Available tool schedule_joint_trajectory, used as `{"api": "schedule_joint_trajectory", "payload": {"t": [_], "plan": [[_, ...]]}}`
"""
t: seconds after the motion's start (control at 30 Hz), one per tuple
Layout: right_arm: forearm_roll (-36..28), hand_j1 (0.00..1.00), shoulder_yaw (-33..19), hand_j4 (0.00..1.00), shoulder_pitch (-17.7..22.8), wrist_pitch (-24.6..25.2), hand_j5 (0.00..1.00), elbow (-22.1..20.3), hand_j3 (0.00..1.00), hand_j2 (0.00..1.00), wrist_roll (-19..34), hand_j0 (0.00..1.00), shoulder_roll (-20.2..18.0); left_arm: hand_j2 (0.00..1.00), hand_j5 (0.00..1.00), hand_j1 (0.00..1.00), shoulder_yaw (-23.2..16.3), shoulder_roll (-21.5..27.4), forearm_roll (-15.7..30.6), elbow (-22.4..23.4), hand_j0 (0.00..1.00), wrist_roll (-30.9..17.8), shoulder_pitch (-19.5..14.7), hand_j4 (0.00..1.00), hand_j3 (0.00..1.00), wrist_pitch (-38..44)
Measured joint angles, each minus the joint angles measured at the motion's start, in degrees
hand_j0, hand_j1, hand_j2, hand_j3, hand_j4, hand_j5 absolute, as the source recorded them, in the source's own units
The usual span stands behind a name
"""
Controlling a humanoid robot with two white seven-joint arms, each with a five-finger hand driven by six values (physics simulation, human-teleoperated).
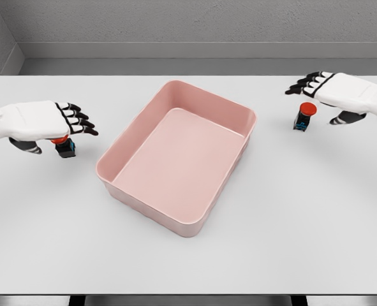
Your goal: Put the industrial switch in the basket with both arms
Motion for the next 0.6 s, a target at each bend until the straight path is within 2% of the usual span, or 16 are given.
{"api": "schedule_joint_trajectory", "payload": {"t": [0.1,0.27,0.43,0.6], "plan": [[1.43,1.0,0.06,1.0,-0.7,-0.01,1.0,0.65,1.0,1.0,0.51,1.0,1.18,1.0,1.0,1.0,-1.21,-0.56,-1.59,0.32,1.0,0.0,-0.35,1.0,1.0,0.48],[4.02,1.0,0.19,1.0,-1.5,-0.01,1.0,2.09,1.0,1.0,0.8,1.0,3.5,1.0,1.0,1.0,-3.39,-1.3,-2.46,4.24,1.0,0.01,-2.99,1.0,1.0,1.13],[7.2,1.0,0.27,1.0,-1.85,-0.01,1.0,4.83,1.0,1.0,1.45,1.0,5.83,1.0,1.0,1.0,-4.22,-2.58,-2.67,7.57,1.0,0.0,-3.43,1.0,1.0,1.3],[9.53,1.0,0.32,1.0,-2.11,-0.02,1.0,7.22,1.0,1.0,1.63,1.0,7.51,0.95,0.95,0.95,-4.39,-4.64,-3.61,9.97,0.95,0.0,-3.6,0.95,0.95,1.35]]}}
